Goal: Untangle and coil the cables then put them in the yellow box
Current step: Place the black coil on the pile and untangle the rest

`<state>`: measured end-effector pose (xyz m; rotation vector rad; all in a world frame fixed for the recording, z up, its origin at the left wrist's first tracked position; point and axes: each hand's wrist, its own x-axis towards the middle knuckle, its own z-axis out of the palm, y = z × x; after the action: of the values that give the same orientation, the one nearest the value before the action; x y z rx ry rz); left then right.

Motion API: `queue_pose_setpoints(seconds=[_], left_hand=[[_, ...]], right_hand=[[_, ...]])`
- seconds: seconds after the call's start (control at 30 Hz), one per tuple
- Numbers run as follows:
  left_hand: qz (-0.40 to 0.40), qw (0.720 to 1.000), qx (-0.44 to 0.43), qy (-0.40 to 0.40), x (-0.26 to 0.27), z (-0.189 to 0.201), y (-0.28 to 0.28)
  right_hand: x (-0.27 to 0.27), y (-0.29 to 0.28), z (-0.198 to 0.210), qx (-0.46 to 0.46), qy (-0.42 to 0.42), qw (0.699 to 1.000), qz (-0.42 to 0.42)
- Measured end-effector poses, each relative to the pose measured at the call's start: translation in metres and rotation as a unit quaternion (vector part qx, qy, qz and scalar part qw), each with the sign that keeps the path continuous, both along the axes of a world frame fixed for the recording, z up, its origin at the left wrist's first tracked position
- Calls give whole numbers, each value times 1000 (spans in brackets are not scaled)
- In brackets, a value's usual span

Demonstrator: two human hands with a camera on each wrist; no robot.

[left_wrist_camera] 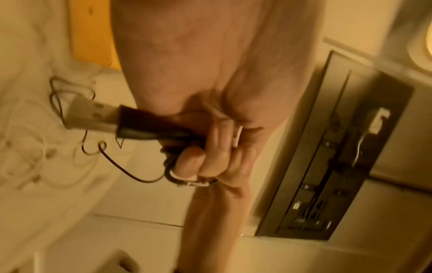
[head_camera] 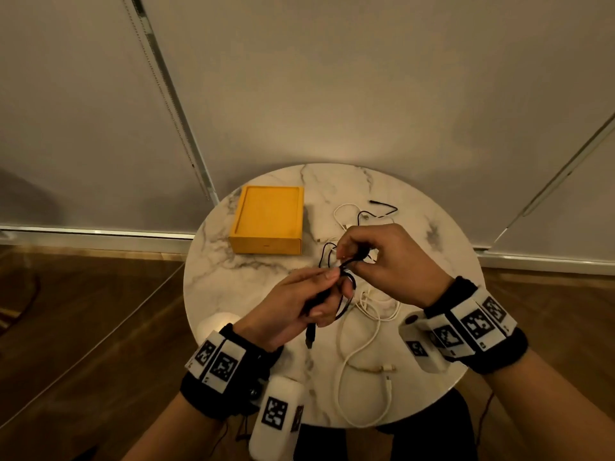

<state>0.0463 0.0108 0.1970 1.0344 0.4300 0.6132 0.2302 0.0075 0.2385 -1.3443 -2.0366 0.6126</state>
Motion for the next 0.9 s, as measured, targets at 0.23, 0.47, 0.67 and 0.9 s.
queue_pose_setpoints(seconds=[0.23, 0.47, 0.67, 0.9], left_hand=[[-75, 939, -122, -312, 0, 37, 17], [157, 974, 35, -159, 12, 36, 32], [177, 869, 373, 271, 1, 34, 39], [-2, 979, 156, 129, -7, 38, 5]], right_hand=[[-18, -17, -35, -20, -41, 998, 35], [-36, -34, -32, -77, -79, 993, 47], [-15, -30, 7, 8, -149, 988, 27], [16, -10, 38, 13, -1, 998, -62]])
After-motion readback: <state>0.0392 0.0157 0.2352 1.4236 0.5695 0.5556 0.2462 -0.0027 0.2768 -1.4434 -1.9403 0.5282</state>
